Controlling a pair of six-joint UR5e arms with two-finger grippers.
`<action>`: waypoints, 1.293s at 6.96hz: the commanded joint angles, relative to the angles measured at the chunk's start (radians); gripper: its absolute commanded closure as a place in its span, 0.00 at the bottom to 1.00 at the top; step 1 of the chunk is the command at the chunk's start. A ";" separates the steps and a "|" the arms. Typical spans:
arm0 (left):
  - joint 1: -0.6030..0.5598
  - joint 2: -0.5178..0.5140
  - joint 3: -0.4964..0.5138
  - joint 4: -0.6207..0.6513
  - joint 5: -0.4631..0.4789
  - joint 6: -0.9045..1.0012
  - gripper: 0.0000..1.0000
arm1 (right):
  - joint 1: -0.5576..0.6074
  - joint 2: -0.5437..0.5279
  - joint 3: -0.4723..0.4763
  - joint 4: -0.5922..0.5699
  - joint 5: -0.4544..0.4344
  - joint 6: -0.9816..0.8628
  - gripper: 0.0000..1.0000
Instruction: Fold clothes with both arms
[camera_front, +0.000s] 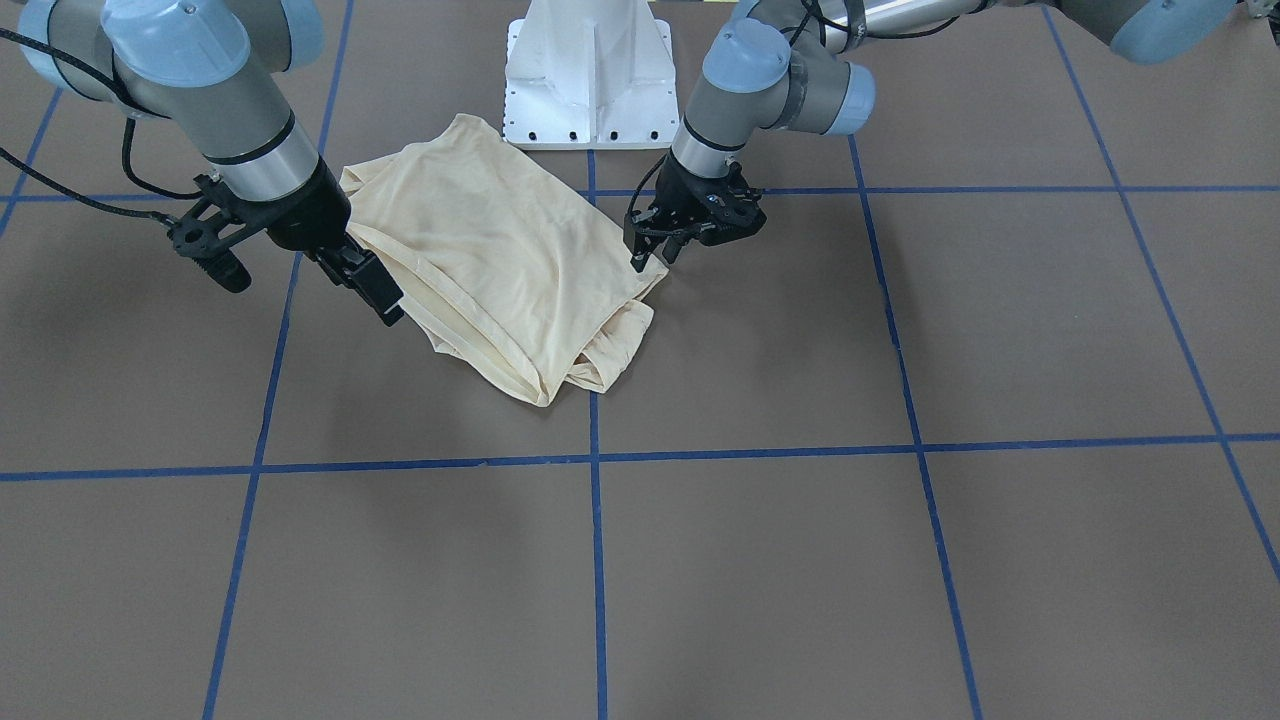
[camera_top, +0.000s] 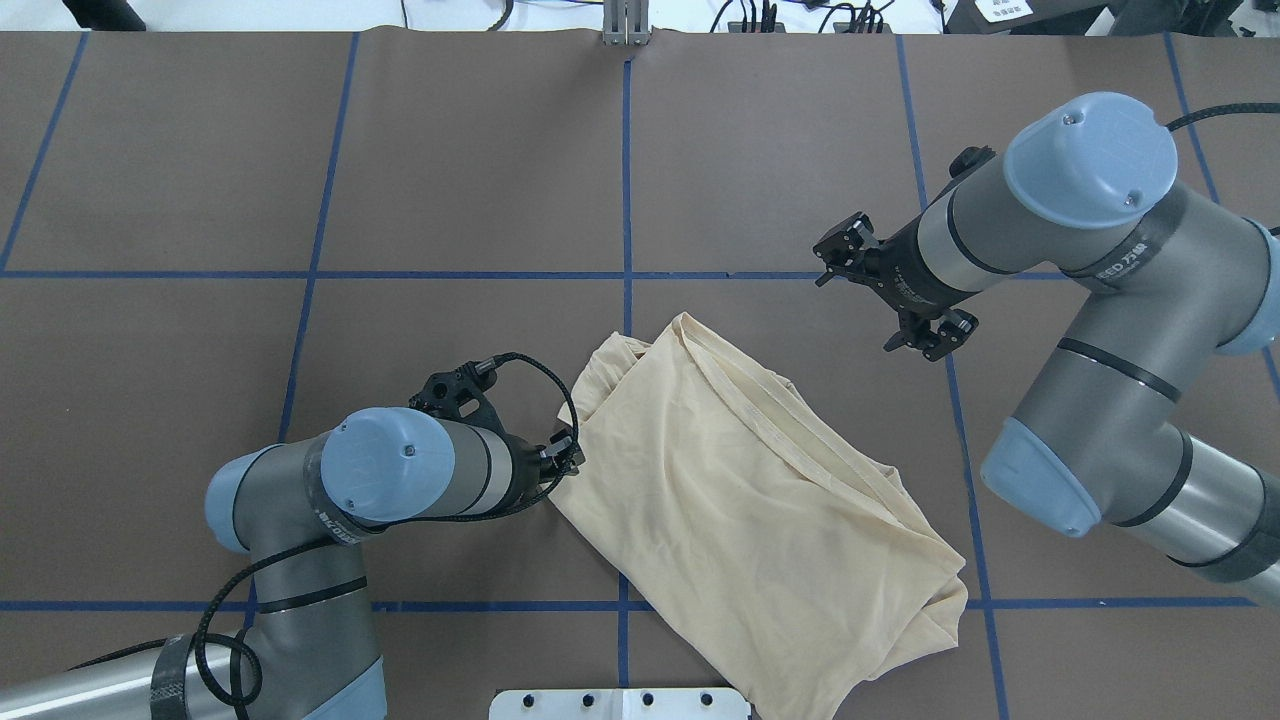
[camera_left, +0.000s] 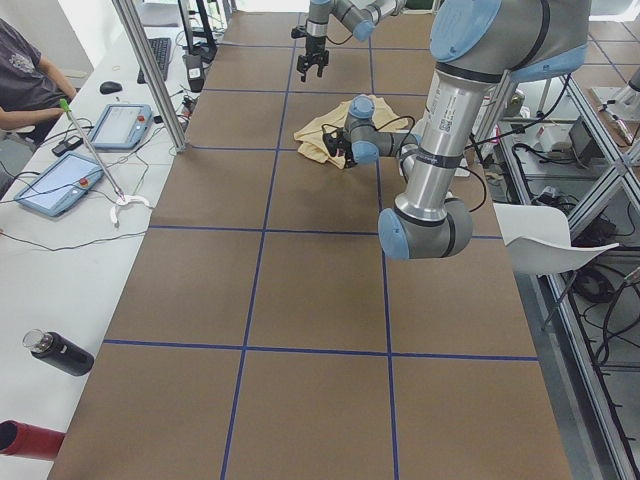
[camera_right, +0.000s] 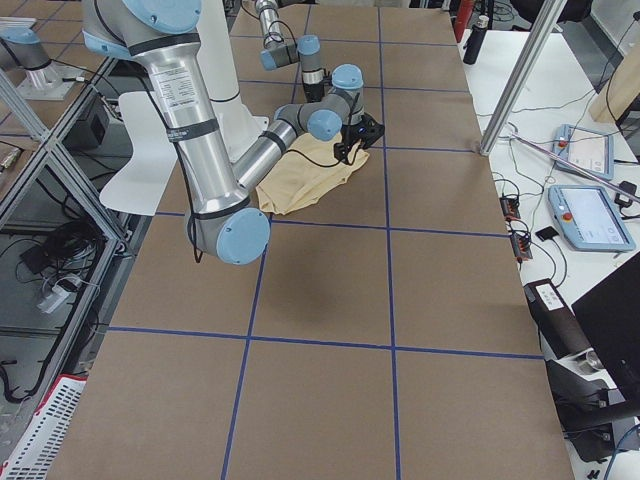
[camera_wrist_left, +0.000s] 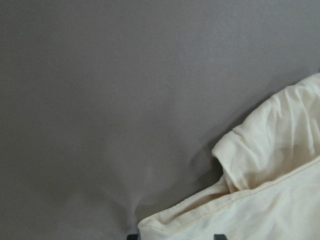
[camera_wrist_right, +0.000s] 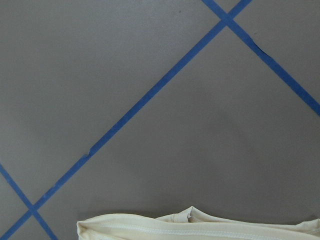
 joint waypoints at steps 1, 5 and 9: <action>0.002 -0.002 0.004 0.000 0.002 0.001 0.45 | 0.001 0.000 0.000 -0.001 0.000 0.000 0.00; 0.001 -0.002 0.000 -0.001 0.006 0.001 1.00 | 0.001 -0.003 0.000 -0.003 0.000 0.000 0.00; -0.210 -0.042 0.022 -0.015 -0.003 0.182 1.00 | 0.008 -0.004 0.001 -0.003 0.002 0.000 0.00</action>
